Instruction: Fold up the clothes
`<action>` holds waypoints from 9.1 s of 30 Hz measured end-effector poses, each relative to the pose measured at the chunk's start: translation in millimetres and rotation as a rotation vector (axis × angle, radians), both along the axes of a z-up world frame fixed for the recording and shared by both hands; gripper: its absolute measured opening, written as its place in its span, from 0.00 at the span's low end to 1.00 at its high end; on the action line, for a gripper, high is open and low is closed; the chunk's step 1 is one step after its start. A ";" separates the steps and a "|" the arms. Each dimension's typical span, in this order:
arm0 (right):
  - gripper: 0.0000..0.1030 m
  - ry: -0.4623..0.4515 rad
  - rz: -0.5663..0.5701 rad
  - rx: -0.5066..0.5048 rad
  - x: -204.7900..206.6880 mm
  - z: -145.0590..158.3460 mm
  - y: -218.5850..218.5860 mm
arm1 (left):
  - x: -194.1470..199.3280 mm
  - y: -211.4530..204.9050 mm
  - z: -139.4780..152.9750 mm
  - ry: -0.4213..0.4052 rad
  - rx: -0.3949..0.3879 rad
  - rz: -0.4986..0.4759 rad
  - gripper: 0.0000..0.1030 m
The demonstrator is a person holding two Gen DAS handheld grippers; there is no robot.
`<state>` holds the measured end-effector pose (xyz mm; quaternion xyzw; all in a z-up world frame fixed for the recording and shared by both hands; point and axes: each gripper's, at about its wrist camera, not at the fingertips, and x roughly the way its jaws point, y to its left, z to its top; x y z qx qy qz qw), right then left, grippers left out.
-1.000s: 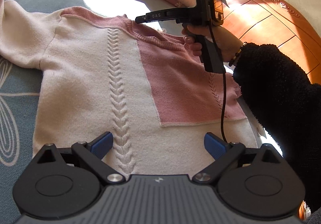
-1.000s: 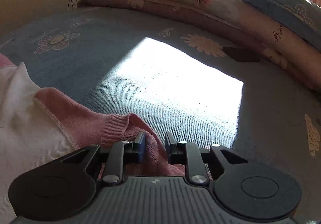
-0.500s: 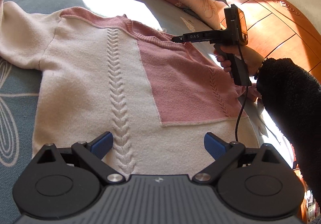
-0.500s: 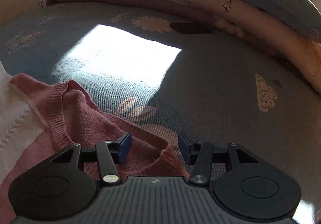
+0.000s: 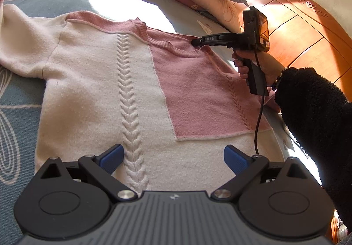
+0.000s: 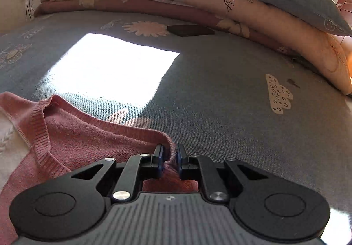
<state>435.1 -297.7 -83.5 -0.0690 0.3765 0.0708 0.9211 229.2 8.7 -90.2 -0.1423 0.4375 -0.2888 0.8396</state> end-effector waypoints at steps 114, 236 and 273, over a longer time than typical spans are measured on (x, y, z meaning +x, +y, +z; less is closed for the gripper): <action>0.80 0.058 -0.215 0.081 -340.1 1.3 85.8 | -24.5 -20.6 7.5 -0.154 0.200 0.067 0.97; 1.00 -0.015 -0.327 0.067 -396.3 -24.8 50.5 | -3.7 7.0 20.2 -0.158 0.022 0.124 0.99; 1.00 0.005 -0.277 0.078 -398.4 -24.5 45.5 | 160.3 17.5 7.8 -0.058 0.106 0.236 0.97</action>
